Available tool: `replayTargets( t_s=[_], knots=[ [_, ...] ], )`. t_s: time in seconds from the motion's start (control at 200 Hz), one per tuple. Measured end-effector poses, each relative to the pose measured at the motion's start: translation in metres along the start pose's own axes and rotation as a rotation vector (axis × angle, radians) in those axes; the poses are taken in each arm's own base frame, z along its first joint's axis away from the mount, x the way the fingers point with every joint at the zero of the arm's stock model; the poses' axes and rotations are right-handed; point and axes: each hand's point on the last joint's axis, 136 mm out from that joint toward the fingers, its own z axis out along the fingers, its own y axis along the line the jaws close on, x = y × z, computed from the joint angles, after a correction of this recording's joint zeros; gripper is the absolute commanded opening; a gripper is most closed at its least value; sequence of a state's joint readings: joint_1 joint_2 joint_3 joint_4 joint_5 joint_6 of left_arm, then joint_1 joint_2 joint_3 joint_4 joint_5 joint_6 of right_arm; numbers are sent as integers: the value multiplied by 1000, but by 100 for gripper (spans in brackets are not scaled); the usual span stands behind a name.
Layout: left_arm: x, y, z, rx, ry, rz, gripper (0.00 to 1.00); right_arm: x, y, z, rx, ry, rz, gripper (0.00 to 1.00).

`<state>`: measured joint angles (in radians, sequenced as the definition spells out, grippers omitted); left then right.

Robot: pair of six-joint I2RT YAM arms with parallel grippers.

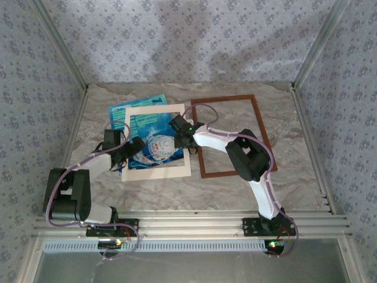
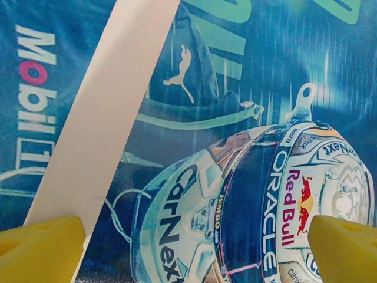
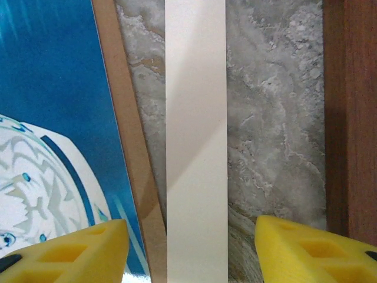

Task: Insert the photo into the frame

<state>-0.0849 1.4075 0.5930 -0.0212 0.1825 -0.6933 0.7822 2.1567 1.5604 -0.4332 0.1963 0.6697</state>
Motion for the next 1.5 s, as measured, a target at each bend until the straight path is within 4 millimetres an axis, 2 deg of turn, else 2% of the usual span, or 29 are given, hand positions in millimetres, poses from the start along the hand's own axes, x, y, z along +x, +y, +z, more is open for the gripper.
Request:
replayTargets(
  t_s=[0.52, 0.974, 1.064, 1.219, 1.294, 1.499],
  knots=[
    [-1, -1, 1, 7, -4, 1, 98, -2, 0, 0, -66, 20, 34, 52],
    [-5, -6, 4, 28, -15, 5, 99, -6, 8, -1, -125, 6, 29, 51],
    [-5, -6, 4, 28, -14, 4, 99, -7, 10, -1, -156, 1, 32, 52],
    [-5, -6, 4, 28, -15, 1, 99, -6, 27, -4, -280, -18, 36, 52],
    [-5, -5, 4, 27, -16, 1, 98, -6, 27, -7, -322, -28, 51, 53],
    [-5, -5, 4, 27, -16, 1, 99, -7, 28, -11, -445, -38, 116, 63]
  ],
)
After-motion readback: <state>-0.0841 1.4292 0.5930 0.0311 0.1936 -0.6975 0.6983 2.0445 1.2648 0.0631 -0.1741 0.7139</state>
